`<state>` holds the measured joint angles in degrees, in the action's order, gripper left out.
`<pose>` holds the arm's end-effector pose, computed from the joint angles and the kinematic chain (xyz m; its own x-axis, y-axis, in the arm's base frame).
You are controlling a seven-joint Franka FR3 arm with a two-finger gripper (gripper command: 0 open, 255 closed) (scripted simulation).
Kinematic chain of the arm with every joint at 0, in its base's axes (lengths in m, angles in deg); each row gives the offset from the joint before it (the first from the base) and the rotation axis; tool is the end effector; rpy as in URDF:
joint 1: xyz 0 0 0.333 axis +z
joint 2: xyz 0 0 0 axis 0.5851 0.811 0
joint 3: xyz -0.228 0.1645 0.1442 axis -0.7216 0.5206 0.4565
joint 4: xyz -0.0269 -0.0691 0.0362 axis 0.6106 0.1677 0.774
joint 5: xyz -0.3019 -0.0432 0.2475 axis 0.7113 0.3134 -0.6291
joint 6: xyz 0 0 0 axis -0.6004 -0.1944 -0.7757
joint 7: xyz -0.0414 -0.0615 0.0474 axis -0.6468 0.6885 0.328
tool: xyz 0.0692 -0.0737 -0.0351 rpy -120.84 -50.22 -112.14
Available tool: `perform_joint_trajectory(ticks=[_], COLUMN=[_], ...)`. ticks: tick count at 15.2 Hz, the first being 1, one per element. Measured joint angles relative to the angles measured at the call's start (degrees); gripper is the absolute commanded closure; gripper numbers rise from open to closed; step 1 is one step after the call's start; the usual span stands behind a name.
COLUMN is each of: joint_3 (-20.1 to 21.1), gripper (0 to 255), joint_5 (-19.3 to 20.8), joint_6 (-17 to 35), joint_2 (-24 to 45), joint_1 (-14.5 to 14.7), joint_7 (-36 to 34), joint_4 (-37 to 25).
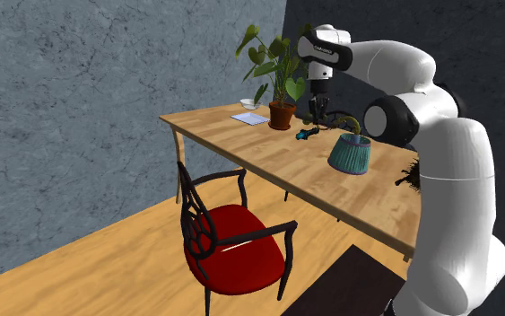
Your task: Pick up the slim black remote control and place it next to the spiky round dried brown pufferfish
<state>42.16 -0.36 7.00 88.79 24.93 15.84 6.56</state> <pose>0.5873 -0.2586 0.5963 0.9655 0.1350 -0.2225 0.1311 -0.9908 -0.0322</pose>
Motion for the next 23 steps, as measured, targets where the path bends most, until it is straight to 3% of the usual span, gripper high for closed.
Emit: perform_joint_trajectory(ticks=[4,6,10,12,17,23], joint_3=[0.1,-0.3,-1.4,-1.7,-2.5,-3.3], gripper=[255,255,255,255,255,255], joint_5=[-0.8,0.2,4.0,5.7,9.9,14.4], joint_6=[-5.0,-3.7,3.2,5.1,7.7,8.6], joint_2=[3.1,-0.5,-13.2,-18.3,-29.8,-41.1], joint_1=[-1.2,-0.6,1.3,1.7,1.3,-0.3], joint_7=[0.4,0.9,1.8,2.0,3.2,5.0], joint_4=[-8.1,-3.3,15.8,22.5,35.8,47.1])
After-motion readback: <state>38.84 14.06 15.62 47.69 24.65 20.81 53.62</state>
